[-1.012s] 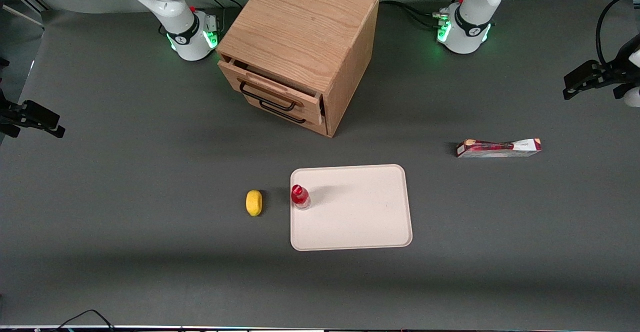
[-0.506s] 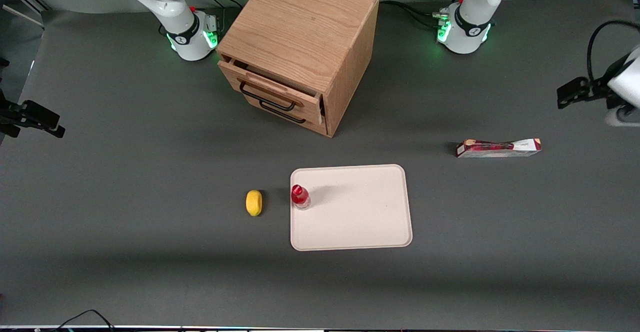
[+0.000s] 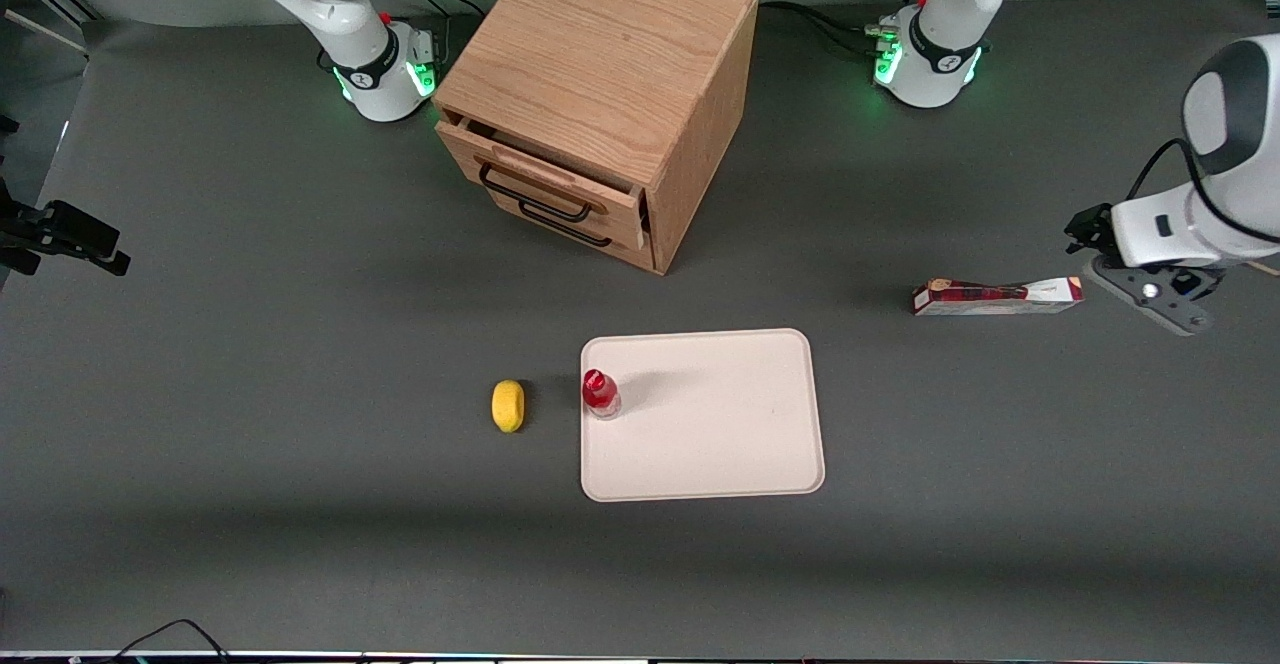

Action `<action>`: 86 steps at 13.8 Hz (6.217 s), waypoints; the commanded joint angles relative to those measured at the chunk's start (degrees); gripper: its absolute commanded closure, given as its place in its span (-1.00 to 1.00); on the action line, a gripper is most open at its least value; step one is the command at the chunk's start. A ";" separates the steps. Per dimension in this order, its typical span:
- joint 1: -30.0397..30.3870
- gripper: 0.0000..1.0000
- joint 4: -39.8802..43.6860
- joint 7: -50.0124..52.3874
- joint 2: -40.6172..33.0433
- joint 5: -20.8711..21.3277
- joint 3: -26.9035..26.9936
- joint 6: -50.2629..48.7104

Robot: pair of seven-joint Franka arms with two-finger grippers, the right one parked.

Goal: Place red cookie box on tray

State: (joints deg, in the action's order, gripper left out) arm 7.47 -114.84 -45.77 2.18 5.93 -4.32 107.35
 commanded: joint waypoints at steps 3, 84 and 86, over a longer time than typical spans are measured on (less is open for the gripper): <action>0.09 -1.00 -10.11 -19.25 0.46 0.57 -0.07 10.57; -0.36 -1.00 19.57 55.11 6.02 -6.11 -7.19 -8.90; 2.10 -1.00 19.31 50.36 1.36 -6.02 -7.10 -11.89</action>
State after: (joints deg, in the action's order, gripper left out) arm 7.87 -92.44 8.23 9.29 0.27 -11.21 97.24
